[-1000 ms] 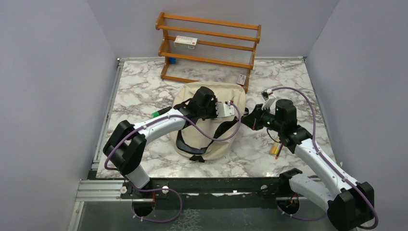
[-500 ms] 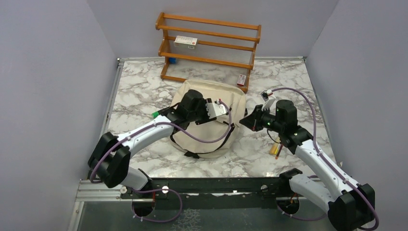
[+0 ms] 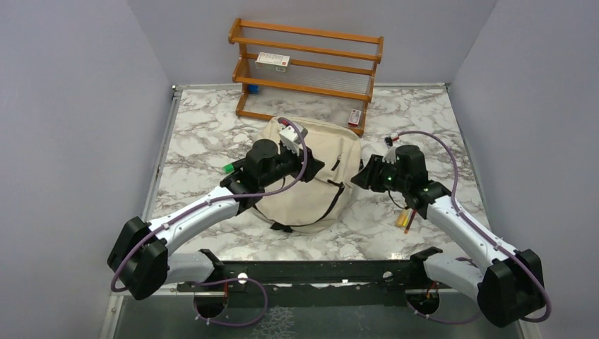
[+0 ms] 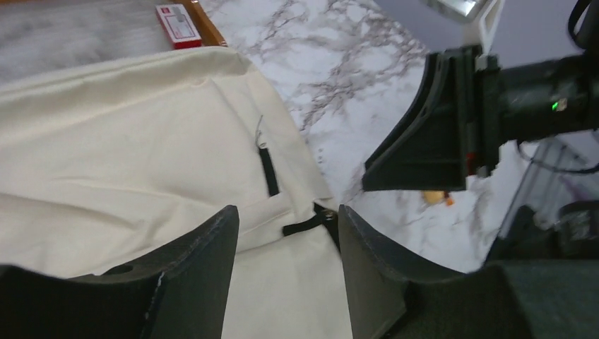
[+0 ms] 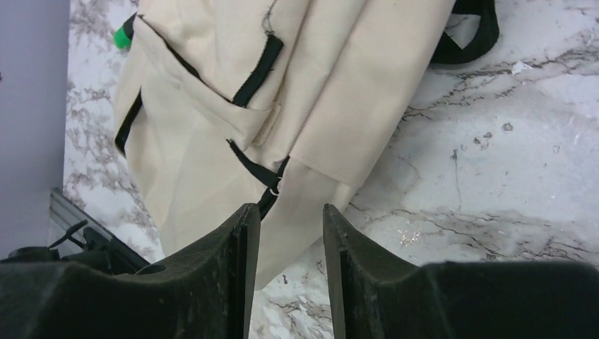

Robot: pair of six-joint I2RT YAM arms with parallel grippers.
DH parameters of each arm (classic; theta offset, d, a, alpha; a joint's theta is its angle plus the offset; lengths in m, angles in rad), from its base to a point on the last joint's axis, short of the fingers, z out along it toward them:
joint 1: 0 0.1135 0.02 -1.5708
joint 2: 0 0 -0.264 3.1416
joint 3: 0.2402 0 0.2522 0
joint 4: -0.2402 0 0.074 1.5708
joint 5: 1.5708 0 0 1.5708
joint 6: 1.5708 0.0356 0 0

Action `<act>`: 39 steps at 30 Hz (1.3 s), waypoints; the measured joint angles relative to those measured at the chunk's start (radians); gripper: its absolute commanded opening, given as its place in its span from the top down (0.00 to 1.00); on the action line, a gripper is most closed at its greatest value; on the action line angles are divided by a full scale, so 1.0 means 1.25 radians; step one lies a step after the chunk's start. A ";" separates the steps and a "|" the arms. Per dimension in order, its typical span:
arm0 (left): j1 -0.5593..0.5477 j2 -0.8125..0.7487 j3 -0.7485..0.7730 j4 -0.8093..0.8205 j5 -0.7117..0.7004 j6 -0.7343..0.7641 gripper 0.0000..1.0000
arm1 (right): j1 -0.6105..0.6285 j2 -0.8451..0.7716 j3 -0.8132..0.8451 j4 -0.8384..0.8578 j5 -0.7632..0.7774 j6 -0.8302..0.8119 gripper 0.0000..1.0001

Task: Pack the student bag
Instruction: Zip the student bag at the center of the board.

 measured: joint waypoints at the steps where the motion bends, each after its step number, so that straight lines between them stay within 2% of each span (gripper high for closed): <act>1: -0.005 0.008 0.000 0.011 -0.005 -0.054 0.47 | 0.000 0.007 0.000 -0.001 0.009 0.014 0.55; 6: -0.047 0.047 0.000 0.017 -0.074 -0.344 0.47 | 0.000 0.031 0.001 -0.003 0.049 0.091 0.53; 10: -0.101 0.063 -0.007 0.010 -0.157 -0.507 0.47 | 0.000 0.034 0.001 0.000 0.078 0.160 0.52; 13: -0.137 0.083 -0.005 -0.002 -0.207 -0.580 0.47 | 0.000 0.036 0.001 0.012 0.091 0.203 0.51; 24: -0.215 0.212 0.118 -0.204 -0.361 -0.786 0.47 | 0.000 0.051 0.000 0.029 0.095 0.255 0.51; 39: -0.224 0.295 0.139 -0.225 -0.459 -0.891 0.50 | 0.000 0.038 -0.018 0.040 0.098 0.267 0.51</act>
